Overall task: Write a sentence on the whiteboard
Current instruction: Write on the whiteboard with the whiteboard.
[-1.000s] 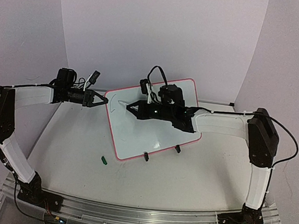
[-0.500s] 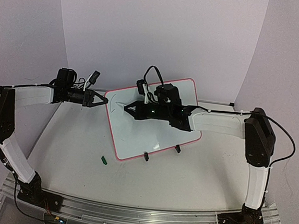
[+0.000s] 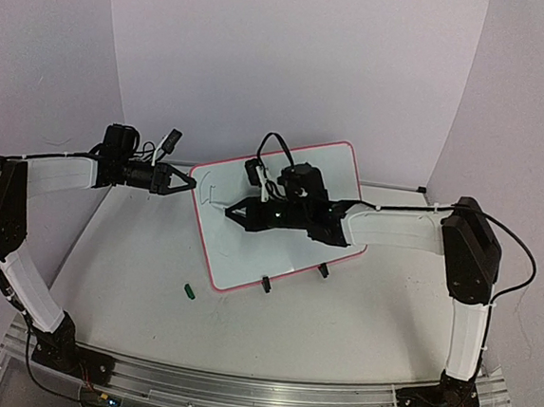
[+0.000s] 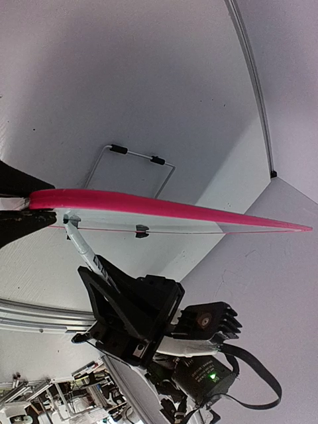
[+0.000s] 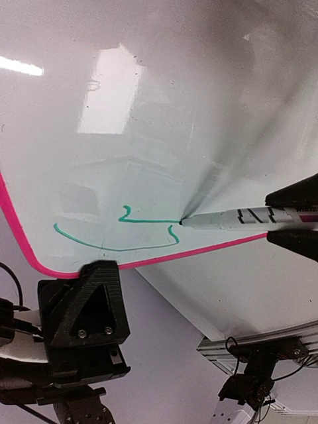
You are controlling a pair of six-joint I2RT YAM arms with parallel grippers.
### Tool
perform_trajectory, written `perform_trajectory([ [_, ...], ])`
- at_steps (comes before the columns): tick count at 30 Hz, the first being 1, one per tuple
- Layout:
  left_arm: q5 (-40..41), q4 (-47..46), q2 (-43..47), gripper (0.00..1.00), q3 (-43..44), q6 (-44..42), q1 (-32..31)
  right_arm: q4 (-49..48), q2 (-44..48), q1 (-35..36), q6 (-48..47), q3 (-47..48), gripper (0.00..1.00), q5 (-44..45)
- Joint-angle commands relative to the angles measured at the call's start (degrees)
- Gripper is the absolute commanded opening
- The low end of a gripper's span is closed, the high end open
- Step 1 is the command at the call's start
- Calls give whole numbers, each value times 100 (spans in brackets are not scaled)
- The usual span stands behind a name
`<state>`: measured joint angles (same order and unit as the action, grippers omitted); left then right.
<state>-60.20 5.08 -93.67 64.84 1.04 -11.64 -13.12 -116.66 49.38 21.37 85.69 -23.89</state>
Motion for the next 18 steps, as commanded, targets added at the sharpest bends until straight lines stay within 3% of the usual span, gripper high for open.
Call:
perform_trajectory([
  [1, -11, 232, 142, 0, 66, -482, -137, 152, 314, -64, -74, -115, 0, 596],
  [18, -18, 229, 188, 0, 55, -475, -137, 193, 176, -65, -155, 333, 0, 541],
])
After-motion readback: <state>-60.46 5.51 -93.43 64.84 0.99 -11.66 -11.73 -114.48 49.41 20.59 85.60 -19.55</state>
